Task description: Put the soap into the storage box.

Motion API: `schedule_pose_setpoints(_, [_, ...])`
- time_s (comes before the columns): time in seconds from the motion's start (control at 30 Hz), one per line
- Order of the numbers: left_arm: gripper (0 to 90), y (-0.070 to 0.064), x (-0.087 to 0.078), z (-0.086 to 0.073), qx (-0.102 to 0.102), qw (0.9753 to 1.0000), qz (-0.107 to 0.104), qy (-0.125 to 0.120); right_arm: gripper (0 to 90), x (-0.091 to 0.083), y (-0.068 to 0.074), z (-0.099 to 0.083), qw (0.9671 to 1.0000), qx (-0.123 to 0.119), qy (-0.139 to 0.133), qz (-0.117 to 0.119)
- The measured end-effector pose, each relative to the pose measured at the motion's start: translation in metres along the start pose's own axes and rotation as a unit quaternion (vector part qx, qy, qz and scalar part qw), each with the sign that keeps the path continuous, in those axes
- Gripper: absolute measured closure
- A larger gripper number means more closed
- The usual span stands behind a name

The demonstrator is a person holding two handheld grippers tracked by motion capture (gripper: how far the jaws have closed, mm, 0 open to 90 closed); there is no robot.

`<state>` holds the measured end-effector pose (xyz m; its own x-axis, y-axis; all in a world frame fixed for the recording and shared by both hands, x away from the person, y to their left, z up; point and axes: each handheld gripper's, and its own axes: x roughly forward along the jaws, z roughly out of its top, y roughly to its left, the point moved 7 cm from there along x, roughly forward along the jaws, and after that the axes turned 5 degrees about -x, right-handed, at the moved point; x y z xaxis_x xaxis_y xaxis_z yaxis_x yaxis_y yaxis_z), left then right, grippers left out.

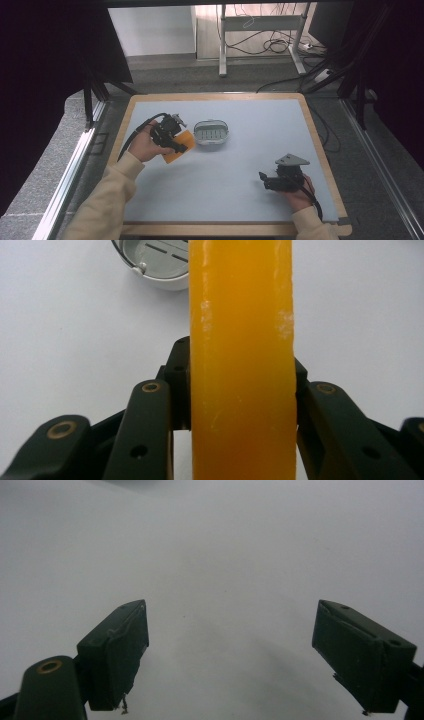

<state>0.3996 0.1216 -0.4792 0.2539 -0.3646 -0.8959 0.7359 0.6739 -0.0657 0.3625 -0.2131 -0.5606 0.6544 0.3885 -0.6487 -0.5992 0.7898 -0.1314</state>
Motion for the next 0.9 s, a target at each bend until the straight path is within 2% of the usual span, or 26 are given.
schedule_pose_setpoints(0.9, [61.7, -0.001, 0.01, 0.03, 0.036, 0.9994, 0.003, -0.001, 15.6, -0.001, 0.0, 0.001, 1.0, -0.003, -0.003, 0.001])
